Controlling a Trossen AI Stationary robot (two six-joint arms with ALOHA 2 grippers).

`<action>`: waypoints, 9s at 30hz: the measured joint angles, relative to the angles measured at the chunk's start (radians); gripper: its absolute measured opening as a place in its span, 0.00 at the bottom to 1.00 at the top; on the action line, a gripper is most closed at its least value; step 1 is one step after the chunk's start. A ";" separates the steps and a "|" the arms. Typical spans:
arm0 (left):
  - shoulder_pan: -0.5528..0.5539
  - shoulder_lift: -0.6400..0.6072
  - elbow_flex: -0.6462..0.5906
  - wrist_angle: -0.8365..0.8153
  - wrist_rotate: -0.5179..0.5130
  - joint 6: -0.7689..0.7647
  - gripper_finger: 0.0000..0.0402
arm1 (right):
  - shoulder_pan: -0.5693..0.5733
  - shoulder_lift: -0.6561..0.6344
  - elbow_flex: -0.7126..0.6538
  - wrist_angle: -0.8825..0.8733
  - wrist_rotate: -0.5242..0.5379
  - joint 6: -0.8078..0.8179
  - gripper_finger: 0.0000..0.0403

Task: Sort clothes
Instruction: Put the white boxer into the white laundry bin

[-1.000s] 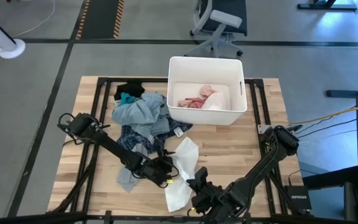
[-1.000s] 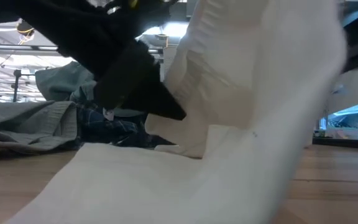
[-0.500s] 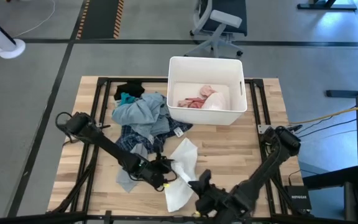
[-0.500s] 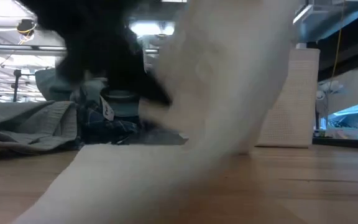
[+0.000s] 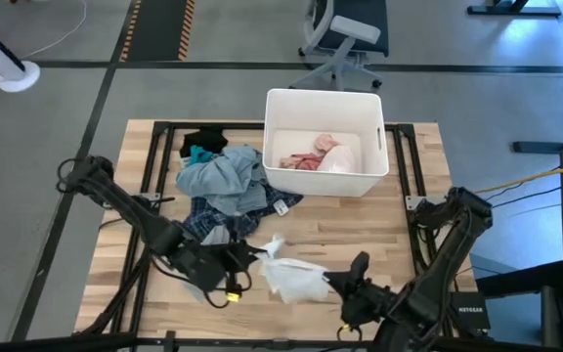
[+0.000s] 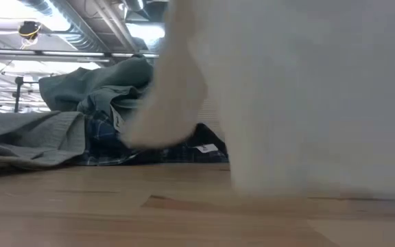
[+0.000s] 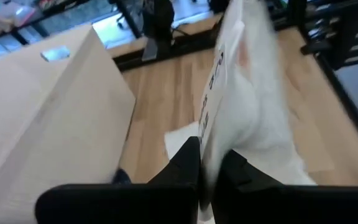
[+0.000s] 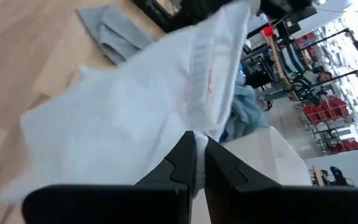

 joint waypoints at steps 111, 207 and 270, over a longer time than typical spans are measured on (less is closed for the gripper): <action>0.313 0.418 -0.431 0.569 0.583 -0.222 0.43 | -0.087 0.073 -0.605 0.602 -0.473 0.254 0.59; -0.005 0.306 -0.437 0.448 0.322 -0.299 0.43 | -0.563 0.013 -0.356 0.672 -0.723 -0.492 0.11; -0.075 0.148 -0.432 0.290 0.232 -0.388 0.43 | -0.325 0.014 -0.816 1.020 -0.515 -0.787 0.62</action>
